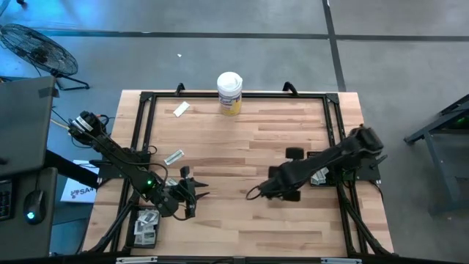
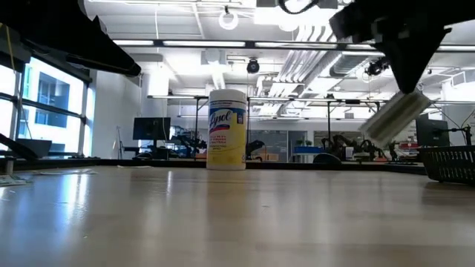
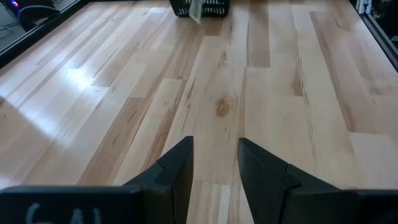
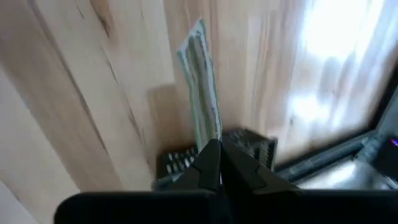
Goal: Pick & Place First Aid Supplies
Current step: Put the white bandage pad into the right black bin
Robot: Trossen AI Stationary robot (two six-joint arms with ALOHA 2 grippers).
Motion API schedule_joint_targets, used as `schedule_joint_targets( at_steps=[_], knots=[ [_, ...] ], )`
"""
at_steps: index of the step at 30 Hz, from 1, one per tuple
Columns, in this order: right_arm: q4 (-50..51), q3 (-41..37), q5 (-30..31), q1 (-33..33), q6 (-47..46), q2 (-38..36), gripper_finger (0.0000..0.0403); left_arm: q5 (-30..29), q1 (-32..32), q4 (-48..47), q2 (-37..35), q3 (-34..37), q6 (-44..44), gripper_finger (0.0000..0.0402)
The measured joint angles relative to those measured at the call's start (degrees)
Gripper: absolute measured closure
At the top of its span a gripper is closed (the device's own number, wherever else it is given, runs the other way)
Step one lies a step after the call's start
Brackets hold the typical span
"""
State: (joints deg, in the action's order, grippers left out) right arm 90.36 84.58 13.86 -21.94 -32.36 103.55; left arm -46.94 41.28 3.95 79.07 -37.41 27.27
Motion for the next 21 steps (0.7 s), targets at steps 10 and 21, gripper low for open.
schedule_joint_targets(
  at_steps=[10,21],
  knots=[
    [-0.35,-17.82,0.77,5.1,19.15,-15.86,0.0401,0.01,-0.02,-0.51,0.0,-0.02,0.06,0.0279],
    [-0.38,-31.75,-3.31,10.14,28.33,-26.77,0.0401,0.0,0.0,-0.63,0.0,-0.02,0.17,0.0279]
  ],
)
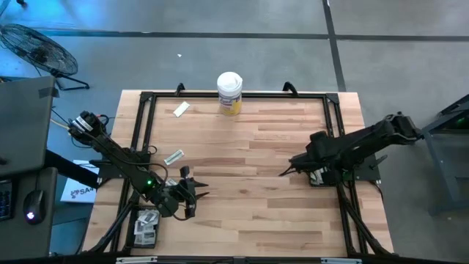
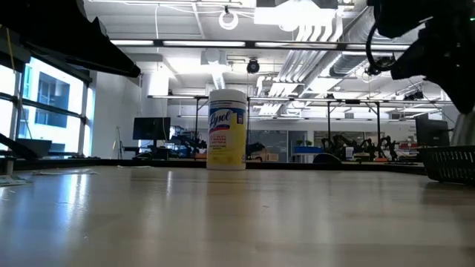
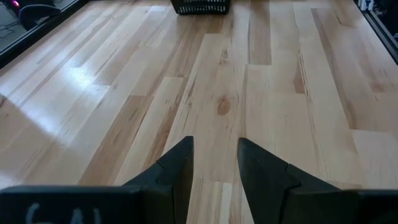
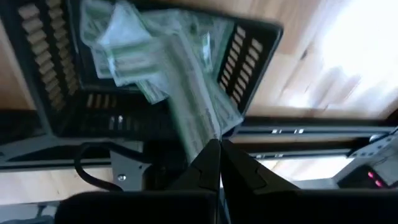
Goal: Pick & Place First Aid Supplies
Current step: Put the white bandage pad into the right black bin
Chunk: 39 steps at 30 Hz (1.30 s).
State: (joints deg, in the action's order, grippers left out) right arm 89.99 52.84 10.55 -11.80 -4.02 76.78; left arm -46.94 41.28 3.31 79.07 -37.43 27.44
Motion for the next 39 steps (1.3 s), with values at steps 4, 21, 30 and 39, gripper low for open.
schedule_joint_targets(
  at_steps=[4,21,30,39],
  knots=[
    [-0.48,-2.46,-2.02,0.73,-1.04,0.13,0.0402,-0.01,-0.02,0.0,0.0,0.0,0.0,0.0279],
    [-6.55,-5.0,1.17,2.12,-18.69,1.7,0.0378,-0.02,-0.01,0.0,0.0,0.0,0.0,0.0279],
    [-6.8,-5.0,0.96,5.14,-26.0,1.67,0.0312,-0.02,-0.01,0.0,0.0,0.0,0.0,0.0279],
    [-5.54,-3.7,9.99,5.47,-34.99,1.7,0.0268,-0.31,-0.02,0.0,0.0,0.0,0.02,0.0279]
  ],
)
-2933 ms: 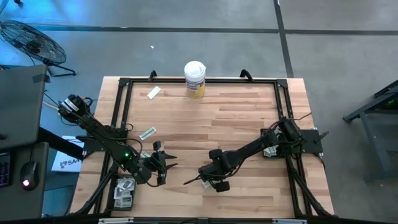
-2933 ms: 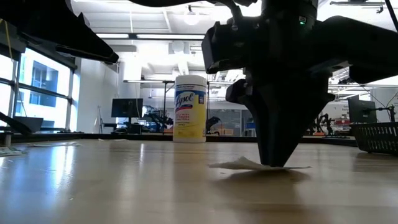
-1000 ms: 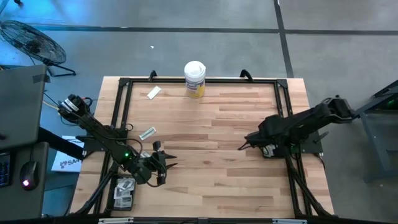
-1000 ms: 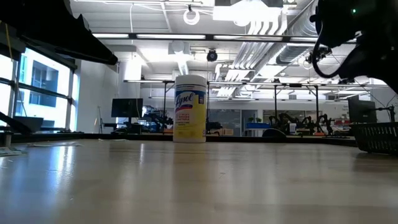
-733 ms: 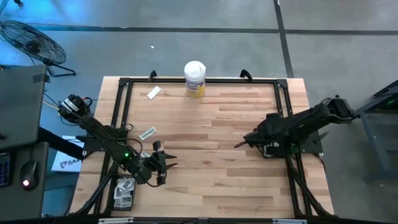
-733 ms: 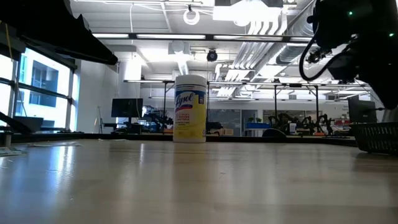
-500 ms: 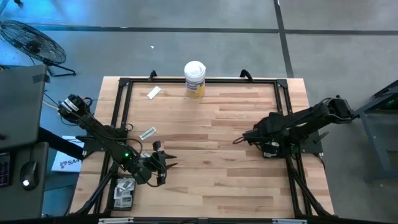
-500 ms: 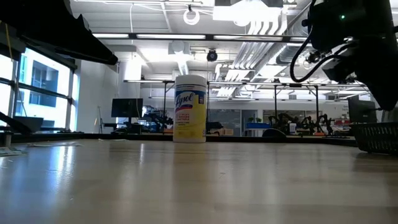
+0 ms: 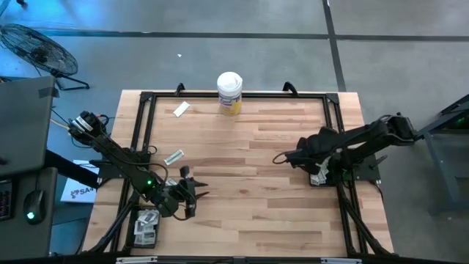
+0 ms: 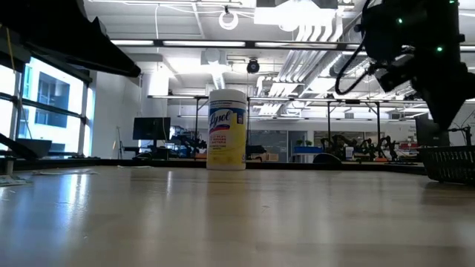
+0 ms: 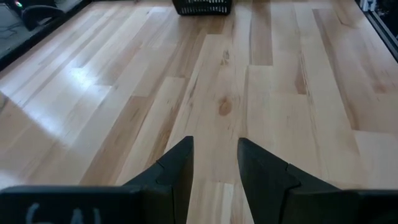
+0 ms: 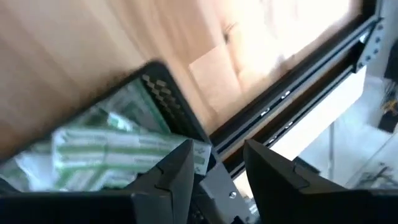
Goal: Pick & Place First Aid Supplies
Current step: Put the white bandage pad into the right black bin
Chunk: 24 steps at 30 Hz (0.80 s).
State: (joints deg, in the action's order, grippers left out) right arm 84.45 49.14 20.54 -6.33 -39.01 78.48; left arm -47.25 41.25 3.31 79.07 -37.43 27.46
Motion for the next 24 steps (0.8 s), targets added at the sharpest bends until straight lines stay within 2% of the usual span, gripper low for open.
schedule_joint_targets(
  at_steps=[6,10,14,18,21,24],
  knots=[
    [-0.35,6.93,1.35,0.0,-6.5,-0.01,0.028,-3.72,0.02,0.04,0.0,0.0,0.02,0.0279],
    [-8.99,10.42,4.27,0.0,-8.84,-0.02,0.029,-8.07,0.01,0.01,0.0,0.0,0.02,0.0279],
    [-29.16,9.19,6.96,-0.07,-4.41,-0.02,0.0297,-11.35,0.0,-0.05,0.0,0.0,0.04,0.0279],
    [-57.31,3.5,6.0,-0.79,5.54,-0.02,0.0302,-12.68,0.0,-1.0,0.0,0.0,0.86,0.0279],
    [-77.76,-1.71,5.54,-2.23,11.3,0.0,0.0305,-14.04,-0.45,-4.11,0.0,0.0,5.8,0.0279],
    [-90.03,-5.18,5.0,-4.97,16.29,0.0,0.031,-13.62,-1.84,-10.83,0.0,0.0,14.58,0.0279]
  ],
)
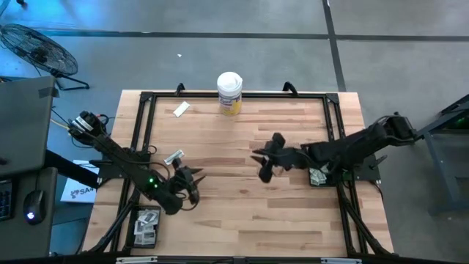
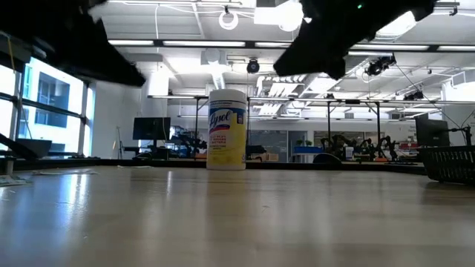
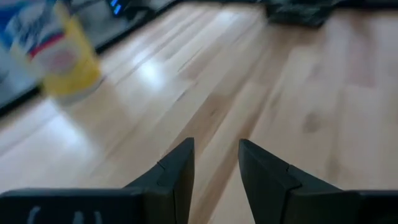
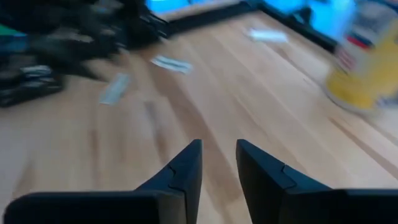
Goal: Pick & Place First Aid Supplies
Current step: Put the white bandage pad into the right black bin
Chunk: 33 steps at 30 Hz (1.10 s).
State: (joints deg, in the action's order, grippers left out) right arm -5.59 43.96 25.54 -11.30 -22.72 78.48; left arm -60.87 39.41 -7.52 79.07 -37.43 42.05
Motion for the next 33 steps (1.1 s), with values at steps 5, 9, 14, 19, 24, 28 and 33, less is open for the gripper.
schedule_joint_targets(
  at_steps=[5,9,14,19,24,28,33],
  knots=[
    [-4.15,-1.33,4.61,-6.55,2.71,0.0,0.0319,7.63,-1.87,-15.84,0.0,0.0,15.79,0.0279],
    [-4.79,-1.33,6.38,-10.7,2.2,0.0,0.032,19.3,-1.89,-20.67,0.0,0.0,19.3,0.0279],
    [-5.04,-1.33,10.45,-13.58,2.25,0.0,0.032,34.99,-0.26,-22.12,0.0,0.0,17.36,0.0279],
    [-5.05,-1.33,11.93,-13.25,2.23,0.0,0.032,40.18,2.38,-28.57,-0.04,0.0,22.69,0.0279],
    [-5.02,-1.33,11.67,-11.62,2.26,0.0,0.032,37.61,3.84,-33.25,-0.04,0.0,28.21,0.0279],
    [-5.02,-1.33,11.47,-10.79,2.25,0.0,0.032,36.29,3.72,-29.37,-0.04,1.34,28.96,0.0279],
    [-5.49,-1.33,10.77,-10.83,3.49,0.62,0.032,36.78,3.73,-23.39,1.1,4.1,28.95,0.0279]
  ],
)
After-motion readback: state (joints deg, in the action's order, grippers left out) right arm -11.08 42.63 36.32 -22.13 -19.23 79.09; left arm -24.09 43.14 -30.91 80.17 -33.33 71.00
